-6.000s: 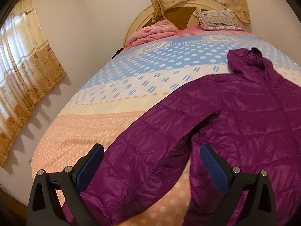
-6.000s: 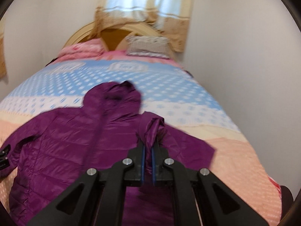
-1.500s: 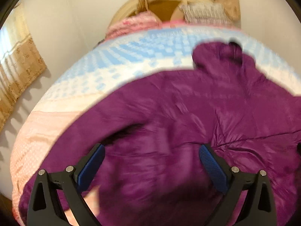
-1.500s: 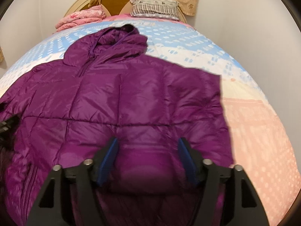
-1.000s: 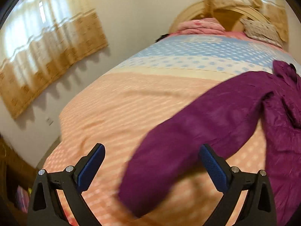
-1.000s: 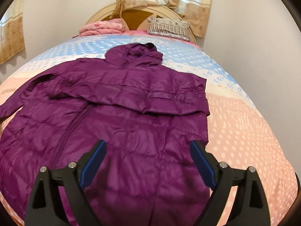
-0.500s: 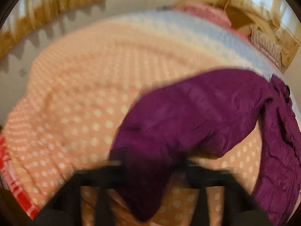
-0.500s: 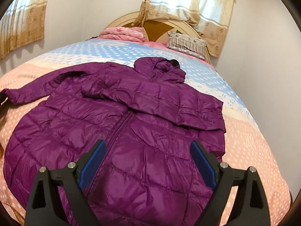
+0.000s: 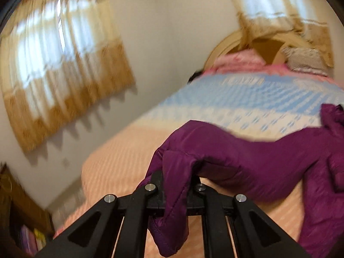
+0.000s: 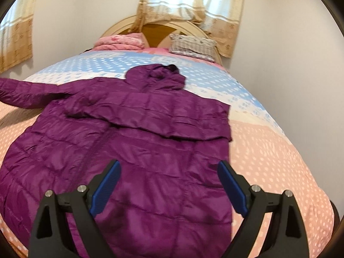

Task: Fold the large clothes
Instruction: 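Grasp the sleeve nearest the left tool and fold it across the jacket body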

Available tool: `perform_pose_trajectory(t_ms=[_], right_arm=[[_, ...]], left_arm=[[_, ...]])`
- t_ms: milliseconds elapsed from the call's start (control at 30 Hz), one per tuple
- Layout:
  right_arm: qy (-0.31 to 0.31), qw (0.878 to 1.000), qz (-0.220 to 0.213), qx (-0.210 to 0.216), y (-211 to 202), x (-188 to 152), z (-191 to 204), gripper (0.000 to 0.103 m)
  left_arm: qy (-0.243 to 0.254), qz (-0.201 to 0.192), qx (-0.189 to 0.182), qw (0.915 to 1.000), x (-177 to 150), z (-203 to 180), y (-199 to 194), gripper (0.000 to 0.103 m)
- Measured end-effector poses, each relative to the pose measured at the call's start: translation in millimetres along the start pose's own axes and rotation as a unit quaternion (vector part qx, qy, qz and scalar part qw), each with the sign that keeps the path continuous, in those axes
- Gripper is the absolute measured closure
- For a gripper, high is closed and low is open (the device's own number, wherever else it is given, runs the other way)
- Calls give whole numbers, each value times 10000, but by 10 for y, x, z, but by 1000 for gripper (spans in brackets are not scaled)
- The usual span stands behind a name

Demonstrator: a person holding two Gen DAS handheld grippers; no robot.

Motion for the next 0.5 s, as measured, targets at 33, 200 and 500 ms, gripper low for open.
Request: perform_pose_trajectory(t_ms=[33,200,500], right_arm=[[43,10000,-5,-34,-3,4,-53,10],[204,9995,-34,-248,-11,24,-332,10],[454,9974,49,-562,-5,-118,-756,10]], left_arm=[[9,-102,-130,9999,92,-92,-55,97],[274,-559,-869,9943,429,-885,-365,97],[898,-783,-2371,9641,240,-2607,-1071,96]])
Point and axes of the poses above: each gripper's, at about its wrist camera, not at the fingertips, and y roughly the way its jaws point, z to its left, x to its top, the point moved 1 cm from there along y, roughly the way its jaws point, and after that the axes turned 11 degrees about -z, right-handed, at the moved point
